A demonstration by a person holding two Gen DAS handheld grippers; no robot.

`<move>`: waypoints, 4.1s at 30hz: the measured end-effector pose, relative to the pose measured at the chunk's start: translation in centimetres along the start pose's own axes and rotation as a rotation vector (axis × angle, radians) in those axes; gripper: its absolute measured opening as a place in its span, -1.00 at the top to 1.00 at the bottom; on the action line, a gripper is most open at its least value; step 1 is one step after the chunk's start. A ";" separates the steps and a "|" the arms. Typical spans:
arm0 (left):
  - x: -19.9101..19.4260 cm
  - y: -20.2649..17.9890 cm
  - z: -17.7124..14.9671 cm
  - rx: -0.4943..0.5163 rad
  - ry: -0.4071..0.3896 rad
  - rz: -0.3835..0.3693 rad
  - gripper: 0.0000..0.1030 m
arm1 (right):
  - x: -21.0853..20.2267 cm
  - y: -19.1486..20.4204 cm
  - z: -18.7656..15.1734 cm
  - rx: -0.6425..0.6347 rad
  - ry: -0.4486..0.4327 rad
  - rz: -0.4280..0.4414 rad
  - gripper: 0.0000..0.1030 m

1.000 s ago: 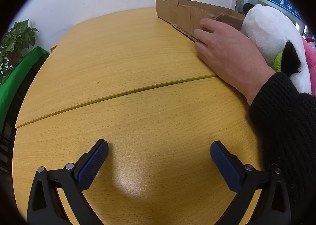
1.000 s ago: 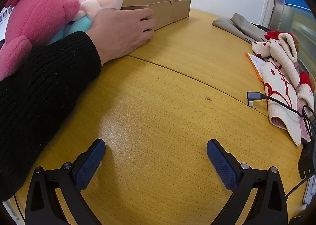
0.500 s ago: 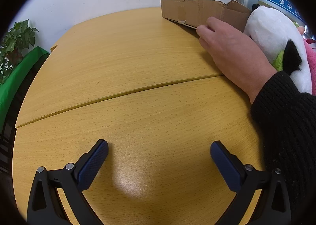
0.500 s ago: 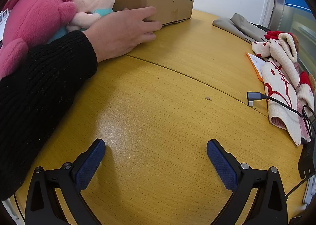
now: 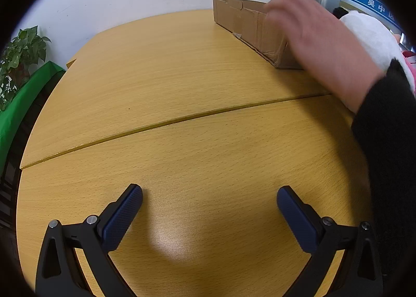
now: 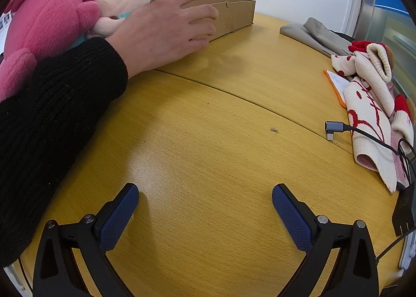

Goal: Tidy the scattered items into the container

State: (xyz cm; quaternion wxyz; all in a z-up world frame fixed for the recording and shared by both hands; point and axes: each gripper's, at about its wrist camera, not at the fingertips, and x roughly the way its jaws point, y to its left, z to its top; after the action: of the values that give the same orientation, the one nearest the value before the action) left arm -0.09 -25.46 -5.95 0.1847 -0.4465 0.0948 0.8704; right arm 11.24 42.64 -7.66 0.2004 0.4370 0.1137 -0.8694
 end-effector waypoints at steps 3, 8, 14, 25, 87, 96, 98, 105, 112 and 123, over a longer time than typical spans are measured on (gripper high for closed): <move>0.0 0.0 0.0 0.001 0.000 0.000 -1.00 | 0.0 0.0 0.0 0.000 0.000 0.000 -1.00; 0.0 0.0 0.0 0.001 0.000 -0.001 -1.00 | 0.0 0.0 0.0 0.000 0.000 0.000 -1.00; 0.0 0.0 0.0 0.002 0.000 -0.002 -1.00 | 0.0 0.0 0.0 0.000 0.000 0.000 -1.00; 0.0 0.0 0.0 0.004 0.000 -0.003 -1.00 | 0.0 0.0 0.0 0.000 0.000 0.000 -1.00; 0.0 0.1 0.0 0.016 0.000 -0.011 -1.00 | 0.0 0.0 0.0 0.000 0.000 0.000 -1.00; 0.0 0.1 0.1 0.017 0.000 -0.012 -1.00 | 0.0 0.0 0.0 0.000 0.000 0.000 -1.00; 0.0 0.1 0.1 0.034 0.000 -0.024 -1.00 | 0.0 0.0 0.0 0.000 0.000 0.000 -1.00; 0.0 0.1 0.1 0.035 0.000 -0.024 -1.00 | 0.0 0.0 0.0 0.000 0.000 0.000 -1.00; 0.0 0.0 0.0 0.037 0.000 -0.026 -1.00 | 0.0 0.0 0.0 0.000 0.000 0.000 -1.00; 0.0 0.0 0.0 0.039 0.000 -0.027 -1.00 | 0.0 0.0 0.0 0.000 0.000 0.000 -1.00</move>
State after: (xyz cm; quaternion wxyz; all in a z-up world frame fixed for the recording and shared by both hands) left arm -0.10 -25.46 -5.93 0.2050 -0.4442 0.1056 0.8657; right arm 11.23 42.65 -7.67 0.2005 0.4369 0.1136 -0.8695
